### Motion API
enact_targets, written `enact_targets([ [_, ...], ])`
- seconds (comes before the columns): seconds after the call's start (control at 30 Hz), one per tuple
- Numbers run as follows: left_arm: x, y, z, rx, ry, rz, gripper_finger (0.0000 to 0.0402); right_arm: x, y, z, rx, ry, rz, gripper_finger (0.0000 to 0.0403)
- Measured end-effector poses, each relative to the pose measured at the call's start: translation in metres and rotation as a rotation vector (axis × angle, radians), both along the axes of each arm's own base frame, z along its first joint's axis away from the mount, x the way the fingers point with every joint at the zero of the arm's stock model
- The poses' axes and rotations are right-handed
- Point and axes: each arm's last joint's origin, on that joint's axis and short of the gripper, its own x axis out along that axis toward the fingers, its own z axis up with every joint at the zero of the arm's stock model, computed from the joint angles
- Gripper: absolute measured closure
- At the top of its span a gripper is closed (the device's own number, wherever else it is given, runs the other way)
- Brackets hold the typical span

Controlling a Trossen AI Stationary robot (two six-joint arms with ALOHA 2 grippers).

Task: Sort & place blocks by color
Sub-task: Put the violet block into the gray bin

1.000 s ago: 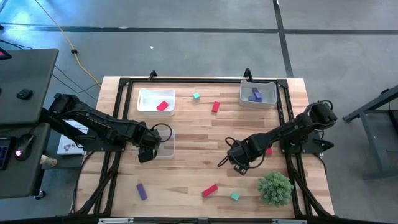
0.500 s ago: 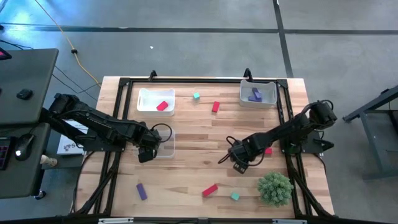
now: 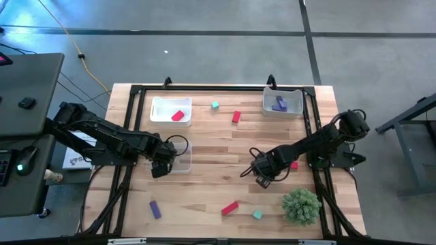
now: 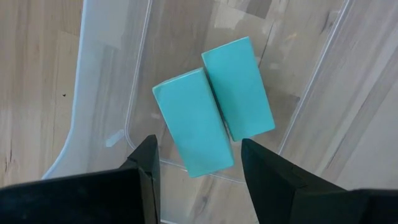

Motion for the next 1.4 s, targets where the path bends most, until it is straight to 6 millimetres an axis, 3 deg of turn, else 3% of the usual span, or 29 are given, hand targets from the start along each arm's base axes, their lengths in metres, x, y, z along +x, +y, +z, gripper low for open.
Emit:
enact_targets([
  [0.33, 0.0, 0.0, 0.0, 0.0, 0.0, 0.0, 0.0266, 0.008, 0.003, 0.009, 0.013, -0.031, 0.058, 0.0329],
  [0.7, 0.002, 0.0, 0.004, -0.002, -0.014, 0.0, 0.0266, 0.028, -0.001, 0.034, -0.042, -0.115, 0.064, 0.0329],
  [0.97, 0.012, -0.002, 0.02, -0.004, -0.068, 0.0, 0.0266, 0.045, -0.025, 0.059, -0.122, -0.147, 0.113, 0.0329],
  [1.4, 0.022, 0.0, 0.05, 0.064, -0.115, -0.012, 0.0266, 0.059, -0.084, 0.093, -0.207, -0.152, 0.226, 0.0329],
])
